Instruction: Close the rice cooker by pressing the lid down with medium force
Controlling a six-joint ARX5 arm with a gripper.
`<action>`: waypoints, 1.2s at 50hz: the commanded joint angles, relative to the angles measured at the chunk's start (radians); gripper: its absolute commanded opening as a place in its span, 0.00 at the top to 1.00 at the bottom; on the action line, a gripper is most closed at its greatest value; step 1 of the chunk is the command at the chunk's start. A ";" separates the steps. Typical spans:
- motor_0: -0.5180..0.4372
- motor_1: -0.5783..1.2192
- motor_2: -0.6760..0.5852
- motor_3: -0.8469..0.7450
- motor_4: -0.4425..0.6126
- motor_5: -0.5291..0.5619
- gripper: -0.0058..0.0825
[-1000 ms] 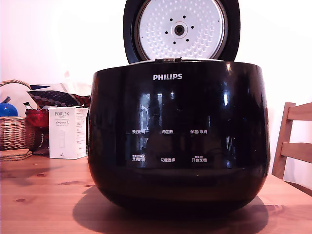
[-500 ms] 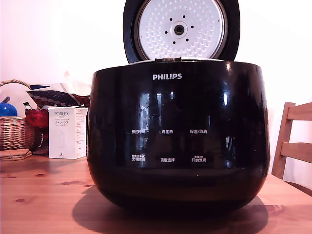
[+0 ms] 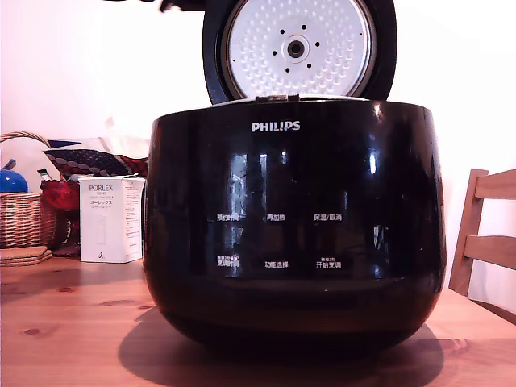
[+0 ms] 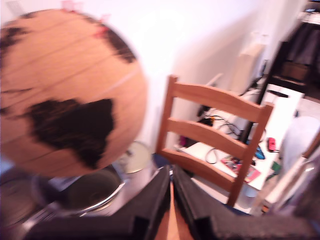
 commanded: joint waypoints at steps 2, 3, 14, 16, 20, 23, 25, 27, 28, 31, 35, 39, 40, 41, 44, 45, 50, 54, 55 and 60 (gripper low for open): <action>-0.008 0.042 0.008 0.014 0.005 -0.005 0.96; -0.010 0.042 0.008 0.014 0.005 -0.006 0.96; -0.040 0.046 0.009 0.017 0.017 -0.005 0.96; -0.045 0.046 0.009 0.015 0.026 -0.005 0.96; -0.054 0.047 0.008 0.008 0.038 -0.006 0.96; -0.060 0.047 0.009 -0.001 0.039 -0.006 0.96; -0.062 0.047 0.008 -0.011 0.042 -0.006 0.96; -0.062 0.047 0.008 -0.021 0.053 -0.006 0.96; -0.062 0.047 0.009 -0.027 0.058 -0.006 0.96; -0.062 0.047 0.009 -0.049 0.076 -0.006 0.96; -0.062 0.047 0.009 -0.088 0.095 -0.004 0.96; -0.061 0.047 0.009 -0.131 0.113 -0.004 0.96; -0.061 0.047 0.009 -0.144 0.122 -0.004 0.96; -0.061 0.047 0.009 -0.155 0.131 -0.006 0.96; -0.061 0.047 0.014 -0.195 0.158 -0.008 0.96; -0.061 0.047 0.014 -0.205 0.168 -0.008 0.96; -0.061 0.047 0.015 -0.267 0.225 -0.014 0.96; -0.064 0.047 0.016 -0.316 0.266 -0.014 0.96; -0.067 0.047 0.016 -0.332 0.275 -0.014 0.96; -0.082 0.047 0.016 -0.396 0.297 -0.014 0.96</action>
